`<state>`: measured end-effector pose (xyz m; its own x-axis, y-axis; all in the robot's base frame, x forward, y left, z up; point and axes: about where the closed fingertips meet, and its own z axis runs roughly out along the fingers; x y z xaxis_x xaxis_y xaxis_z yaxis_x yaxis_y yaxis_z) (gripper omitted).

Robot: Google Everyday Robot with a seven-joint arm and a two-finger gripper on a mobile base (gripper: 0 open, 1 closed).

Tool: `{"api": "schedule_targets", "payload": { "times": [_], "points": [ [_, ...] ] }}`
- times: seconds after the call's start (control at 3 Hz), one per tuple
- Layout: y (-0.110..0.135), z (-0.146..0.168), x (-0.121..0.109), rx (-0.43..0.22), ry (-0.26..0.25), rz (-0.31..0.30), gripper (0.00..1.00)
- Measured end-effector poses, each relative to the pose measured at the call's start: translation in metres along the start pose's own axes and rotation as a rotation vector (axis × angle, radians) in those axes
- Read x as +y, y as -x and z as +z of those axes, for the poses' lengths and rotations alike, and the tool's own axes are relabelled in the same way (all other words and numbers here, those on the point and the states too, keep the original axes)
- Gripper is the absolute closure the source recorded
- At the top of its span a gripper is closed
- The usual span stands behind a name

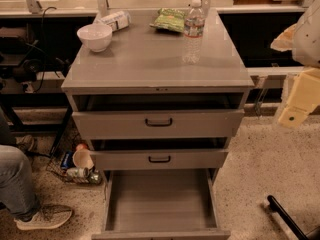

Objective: Place water bottle into bottom drawer

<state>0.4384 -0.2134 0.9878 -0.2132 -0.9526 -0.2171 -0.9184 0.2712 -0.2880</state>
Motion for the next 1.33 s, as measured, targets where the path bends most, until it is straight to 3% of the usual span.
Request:
{"api": "schedule_targets", "payload": {
  "times": [0.33,0.67,1.0,1.33],
  "points": [
    [0.0,0.0,0.0,0.0,0.0,0.0,0.0],
    [0.0,0.002,-0.014,-0.033,-0.026,0.025,0.0],
    [-0.003,0.013,-0.053,-0.109,-0.076,0.102,0.0],
    [-0.006,0.039,-0.096,-0.19,-0.13,0.258,0.0]
  ]
}}
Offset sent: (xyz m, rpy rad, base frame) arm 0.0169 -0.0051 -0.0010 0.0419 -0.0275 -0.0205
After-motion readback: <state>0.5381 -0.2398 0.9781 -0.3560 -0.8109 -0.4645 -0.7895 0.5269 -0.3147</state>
